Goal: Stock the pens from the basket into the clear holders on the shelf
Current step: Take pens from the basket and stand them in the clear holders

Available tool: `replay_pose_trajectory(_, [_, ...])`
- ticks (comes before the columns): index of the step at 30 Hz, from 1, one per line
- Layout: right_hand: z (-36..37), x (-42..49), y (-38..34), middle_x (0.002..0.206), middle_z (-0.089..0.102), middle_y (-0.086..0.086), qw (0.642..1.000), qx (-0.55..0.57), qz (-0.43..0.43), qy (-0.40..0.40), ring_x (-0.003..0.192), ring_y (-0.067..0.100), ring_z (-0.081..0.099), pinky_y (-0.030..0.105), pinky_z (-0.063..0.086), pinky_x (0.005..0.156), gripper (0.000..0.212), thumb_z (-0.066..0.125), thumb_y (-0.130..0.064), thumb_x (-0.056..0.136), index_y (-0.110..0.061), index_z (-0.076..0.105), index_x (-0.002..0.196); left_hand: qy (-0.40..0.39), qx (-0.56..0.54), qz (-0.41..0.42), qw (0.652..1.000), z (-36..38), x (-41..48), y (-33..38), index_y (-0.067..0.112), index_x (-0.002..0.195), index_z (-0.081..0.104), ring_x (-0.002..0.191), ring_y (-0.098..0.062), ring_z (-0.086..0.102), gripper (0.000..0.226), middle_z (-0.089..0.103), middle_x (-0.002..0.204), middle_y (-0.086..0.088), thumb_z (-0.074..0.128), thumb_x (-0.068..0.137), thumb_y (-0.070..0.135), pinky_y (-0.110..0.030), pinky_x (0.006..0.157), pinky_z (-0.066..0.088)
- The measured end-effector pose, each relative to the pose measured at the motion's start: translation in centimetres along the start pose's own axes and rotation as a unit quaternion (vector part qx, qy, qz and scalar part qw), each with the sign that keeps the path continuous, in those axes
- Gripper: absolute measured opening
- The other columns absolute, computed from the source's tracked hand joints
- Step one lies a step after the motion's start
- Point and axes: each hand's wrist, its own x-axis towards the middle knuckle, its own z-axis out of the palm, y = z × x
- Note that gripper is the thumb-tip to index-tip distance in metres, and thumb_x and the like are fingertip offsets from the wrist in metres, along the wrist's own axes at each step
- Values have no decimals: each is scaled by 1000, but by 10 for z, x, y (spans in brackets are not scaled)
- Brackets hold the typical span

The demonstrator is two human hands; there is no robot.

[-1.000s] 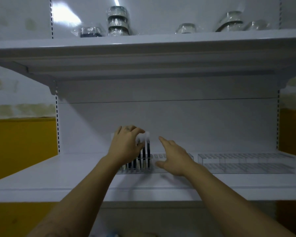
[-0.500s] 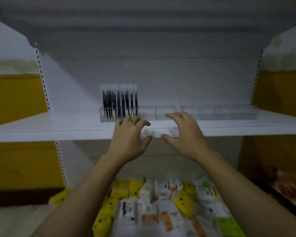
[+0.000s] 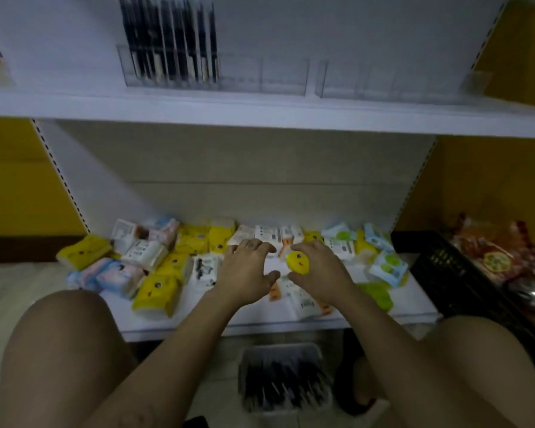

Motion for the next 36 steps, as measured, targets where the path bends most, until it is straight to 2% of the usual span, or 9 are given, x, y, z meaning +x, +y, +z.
replay_pose_trajectory(8, [116, -22, 56, 141, 40, 6, 975, 19, 96, -199, 126, 26, 44, 36, 43, 100, 53, 59, -33, 93, -18, 42, 140, -165, -84, -113, 976, 108, -36, -18, 23, 131, 50, 123, -24, 46, 46, 53, 132, -2, 56, 90, 42, -38, 102, 37])
replay_pose_trajectory(11, [150, -32, 75, 115, 58, 7, 964, 48, 122, -231, 100, 21, 57, 27, 49, 85, 32, 59, -21, 91, -13, 54, 122, -248, -132, -163, 946, 139, -55, -23, 17, 122, 58, 115, -27, 54, 36, 59, 125, -7, 58, 90, 31, -36, 95, 47])
replay_pose_trajectory(14, [162, -31, 86, 75, 43, -5, 952, 45, 139, -271, 67, 11, 44, 19, 39, 63, 15, 54, -25, 95, -12, 52, 101, -308, -145, -193, 920, 163, -64, -28, 16, 126, 55, 113, -27, 57, 38, 59, 125, -8, 57, 91, 33, -33, 93, 49])
replay_pose_trajectory(18, [174, -25, 96, 69, 36, -8, 943, 63, 162, -282, 63, 8, 37, 22, 32, 58, 9, 51, -22, 97, -14, 52, 92, -341, -162, -216, 900, 192, -67, -39, 19, 128, 54, 111, -26, 57, 37, 60, 125, -8, 56, 92, 30, -29, 87, 47])
replay_pose_trajectory(22, [190, -22, 92, 65, 32, -5, 931, 69, 169, -317, 57, 5, 29, 16, 27, 51, 39, 48, -3, 93, -23, 32, 64, -384, -173, -229, 878, 220, -63, -39, 6, 114, 58, 94, -26, 57, 27, 61, 109, -16, 47, 96, 23, -26, 71, 41])
replay_pose_trajectory(25, [210, -26, 98, 84, 57, 10, 916, 70, 194, -344, 69, 15, 44, 23, 45, 69, 14, 46, -5, 95, -8, 58, 89, -403, -187, -257, 858, 241, -62, -41, 2, 98, 61, 86, -28, 57, 21, 59, 95, -21, 47, 95, 16, -33, 69, 45])
replay_pose_trajectory(28, [219, -30, 105, 108, 59, 15, 901, 53, 182, -391, 86, 23, 54, 36, 49, 89, 27, 43, -12, 99, -2, 58, 119, -428, -186, -270, 842, 264, -66, -47, 1, 101, 60, 100, -35, 57, 21, 60, 111, -24, 43, 96, 13, -37, 81, 45])
replay_pose_trajectory(33, [235, -35, 128, 66, 40, 1, 896, 28, 202, -395, 77, 24, 48, 42, 43, 78, 23, 44, -6, 98, -4, 55, 77, -483, -171, -266, 817, 291, -82, -54, -3, 115, 59, 109, -32, 57, 30, 58, 122, -18, 42, 98, 15, -29, 79, 41])
replay_pose_trajectory(36, [237, -40, 141, 90, 57, 16, 877, 33, 233, -419, 98, 31, 54, 36, 42, 87, 24, 39, -6, 100, -2, 61, 90, -489, -199, -293, 797, 302, -86, -55, -9, 107, 63, 96, -32, 61, 28, 63, 114, -24, 45, 95, 9, -31, 70, 42])
